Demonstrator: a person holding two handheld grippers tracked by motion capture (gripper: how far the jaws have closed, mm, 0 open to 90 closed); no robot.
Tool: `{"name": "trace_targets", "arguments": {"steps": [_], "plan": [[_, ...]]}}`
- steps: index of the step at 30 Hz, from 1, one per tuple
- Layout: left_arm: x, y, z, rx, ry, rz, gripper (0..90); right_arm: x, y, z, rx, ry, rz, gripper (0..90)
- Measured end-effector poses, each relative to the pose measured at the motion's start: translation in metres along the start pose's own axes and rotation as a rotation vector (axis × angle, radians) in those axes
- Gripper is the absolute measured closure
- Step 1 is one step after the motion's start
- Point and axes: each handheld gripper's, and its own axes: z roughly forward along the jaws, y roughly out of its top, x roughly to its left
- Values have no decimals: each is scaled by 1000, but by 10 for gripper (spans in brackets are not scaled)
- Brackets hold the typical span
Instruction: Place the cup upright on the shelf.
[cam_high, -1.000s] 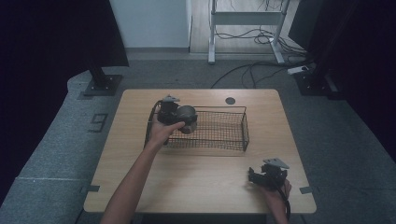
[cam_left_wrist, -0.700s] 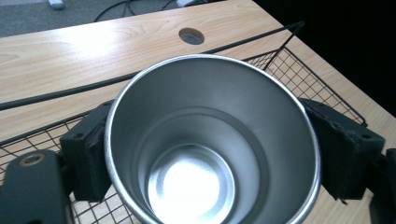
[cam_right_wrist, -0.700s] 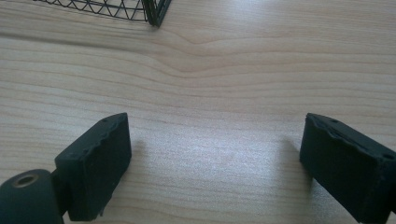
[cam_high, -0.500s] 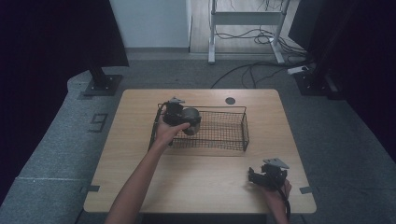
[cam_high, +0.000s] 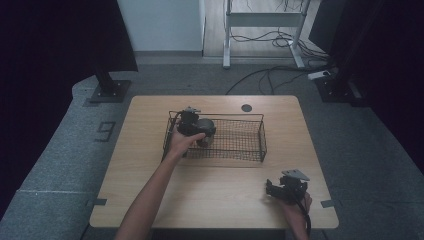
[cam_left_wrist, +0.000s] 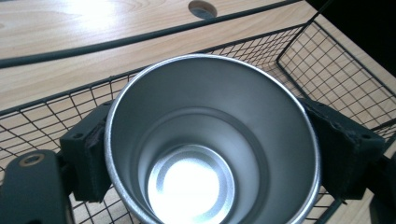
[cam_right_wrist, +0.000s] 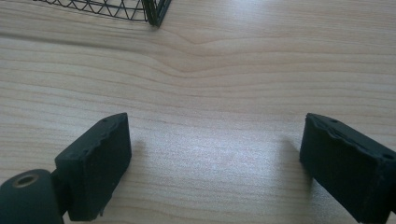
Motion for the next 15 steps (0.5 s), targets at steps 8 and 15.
{"name": "trace_targets", "arguments": {"steps": [8,15], "plan": [[5,-1,4,10,8,-12,142,0,0,-1,-2,-1,1,96],[5,-2,11,21,9,-11,142,0,-1,-1,-3,-1,1,101]]}}
